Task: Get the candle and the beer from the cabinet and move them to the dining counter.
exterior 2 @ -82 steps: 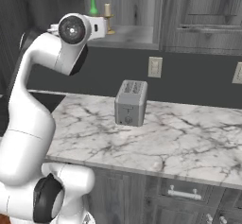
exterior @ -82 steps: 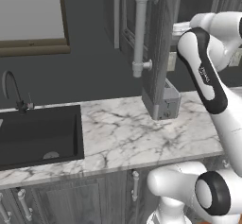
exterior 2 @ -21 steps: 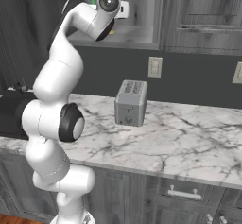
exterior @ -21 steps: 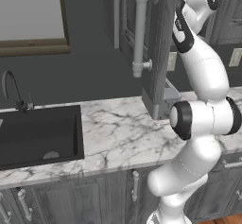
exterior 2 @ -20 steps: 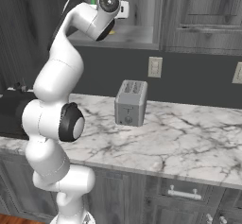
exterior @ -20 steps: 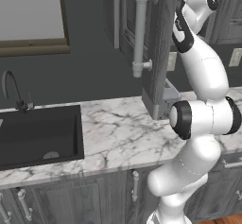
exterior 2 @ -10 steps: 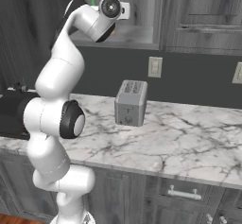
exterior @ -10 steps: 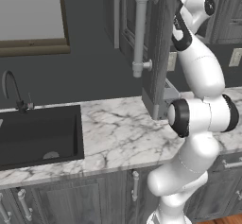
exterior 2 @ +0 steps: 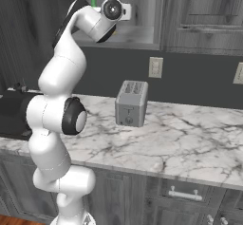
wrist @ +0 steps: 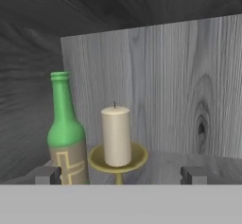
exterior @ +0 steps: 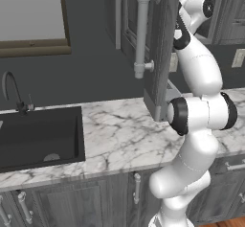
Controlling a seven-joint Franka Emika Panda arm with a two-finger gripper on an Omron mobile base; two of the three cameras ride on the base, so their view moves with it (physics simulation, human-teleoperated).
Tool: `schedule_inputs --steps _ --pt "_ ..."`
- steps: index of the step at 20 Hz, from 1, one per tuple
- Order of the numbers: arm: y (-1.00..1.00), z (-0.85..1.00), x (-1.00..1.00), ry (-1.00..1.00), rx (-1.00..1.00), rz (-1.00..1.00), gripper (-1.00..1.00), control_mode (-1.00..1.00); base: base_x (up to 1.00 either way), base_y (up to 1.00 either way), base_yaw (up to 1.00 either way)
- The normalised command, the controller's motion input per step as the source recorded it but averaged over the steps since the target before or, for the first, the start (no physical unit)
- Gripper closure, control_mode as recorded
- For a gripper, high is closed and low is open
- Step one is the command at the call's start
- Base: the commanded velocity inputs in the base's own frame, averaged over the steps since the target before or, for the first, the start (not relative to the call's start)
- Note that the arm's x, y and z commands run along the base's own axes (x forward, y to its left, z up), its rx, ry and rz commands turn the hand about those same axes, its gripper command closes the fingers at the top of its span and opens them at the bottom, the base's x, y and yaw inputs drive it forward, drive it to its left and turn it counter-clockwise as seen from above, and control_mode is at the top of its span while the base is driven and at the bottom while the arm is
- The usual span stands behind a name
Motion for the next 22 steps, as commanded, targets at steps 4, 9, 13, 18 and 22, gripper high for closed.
schedule_inputs --steps 4,9,13,18,22 --pt "0.00 0.00 0.21 0.00 0.00 0.00 -1.00 -1.00 0.00 0.00 0.00" --pt "0.00 0.00 0.22 0.00 0.00 0.00 -1.00 -1.00 0.00 0.00 0.00" --pt "0.01 0.00 0.22 0.00 0.00 0.00 -1.00 -1.00 0.00 0.00 0.00" --pt "0.01 0.00 0.23 0.00 0.00 0.00 -1.00 -1.00 0.00 0.00 0.00" --pt "0.01 0.00 0.20 0.00 0.00 0.00 -1.00 -1.00 0.00 0.00 0.00"
